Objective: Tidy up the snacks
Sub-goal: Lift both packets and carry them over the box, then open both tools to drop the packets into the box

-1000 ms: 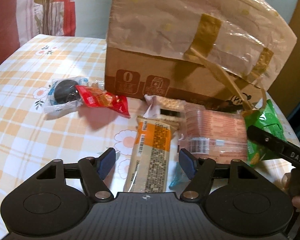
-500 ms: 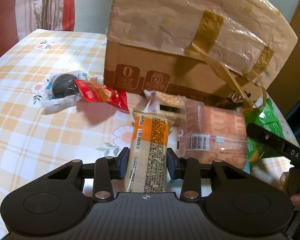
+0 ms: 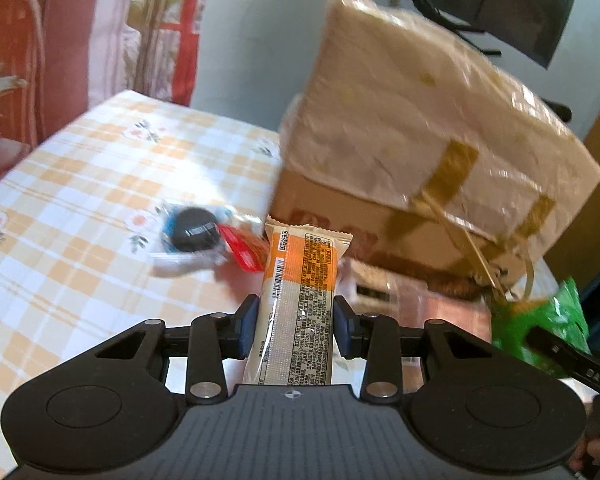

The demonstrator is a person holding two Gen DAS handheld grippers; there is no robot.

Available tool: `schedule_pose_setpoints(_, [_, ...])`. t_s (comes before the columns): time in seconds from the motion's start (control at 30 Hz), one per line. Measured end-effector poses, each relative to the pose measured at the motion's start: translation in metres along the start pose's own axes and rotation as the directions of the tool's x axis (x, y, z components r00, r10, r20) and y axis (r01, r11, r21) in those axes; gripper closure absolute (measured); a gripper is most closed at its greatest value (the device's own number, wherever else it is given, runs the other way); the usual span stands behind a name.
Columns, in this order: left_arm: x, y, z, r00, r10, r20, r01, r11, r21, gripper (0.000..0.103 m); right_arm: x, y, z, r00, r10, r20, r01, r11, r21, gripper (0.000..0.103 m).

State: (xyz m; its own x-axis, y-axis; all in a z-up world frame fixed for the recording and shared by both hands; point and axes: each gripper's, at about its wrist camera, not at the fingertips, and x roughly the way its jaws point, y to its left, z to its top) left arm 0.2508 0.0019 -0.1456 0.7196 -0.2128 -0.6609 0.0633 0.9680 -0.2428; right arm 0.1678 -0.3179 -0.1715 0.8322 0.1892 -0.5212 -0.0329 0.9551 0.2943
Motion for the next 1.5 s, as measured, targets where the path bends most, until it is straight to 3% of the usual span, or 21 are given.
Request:
schedule_pose_setpoints(0.23, [-0.023, -0.001, 0.018, 0.993, 0.034, 0.112, -0.036, 0.999, 0.013, 0.062, -0.023, -0.023, 0.018, 0.994, -0.090, 0.060, 0.087, 0.995, 0.046, 0.032])
schedule_pose_setpoints(0.53, [-0.056, -0.007, 0.043, 0.969, 0.036, 0.243, -0.046, 0.998, 0.036, 0.062, -0.054, -0.006, 0.050, 0.979, -0.075, 0.191, 0.081, 0.996, -0.024, 0.032])
schedule_pose_setpoints(0.77, [-0.074, -0.023, 0.065, 0.945, 0.017, 0.327, -0.047, 0.995, 0.086, 0.062, -0.082, 0.001, 0.078, 0.949, -0.062, 0.309, 0.079, 0.996, -0.040, 0.032])
schedule_pose_setpoints(1.03, [-0.095, -0.055, 0.103, 0.900, -0.076, 0.428, 0.009, 0.988, 0.157, 0.062, -0.099, 0.015, 0.134, 0.900, 0.004, 0.437, 0.047, 0.993, -0.106, 0.032])
schedule_pose_setpoints(1.23, [-0.076, -0.089, 0.137, 0.882, -0.184, 0.433, 0.101, 0.973, 0.208, 0.062, -0.066, 0.035, 0.181, 0.885, 0.107, 0.454, -0.007, 0.977, -0.214, 0.032])
schedule_pose_setpoints(1.33, [-0.050, -0.101, 0.153, 0.894, -0.224, 0.387, 0.153, 0.967, 0.206, 0.062, -0.034, 0.047, 0.196, 0.899, 0.133, 0.416, -0.019, 0.963, -0.268, 0.032])
schedule_pose_setpoints(1.5, [-0.008, -0.113, 0.166, 0.923, -0.226, 0.312, 0.168, 0.965, 0.202, 0.062, 0.018, 0.065, 0.208, 0.935, 0.133, 0.329, -0.019, 0.945, -0.326, 0.032])
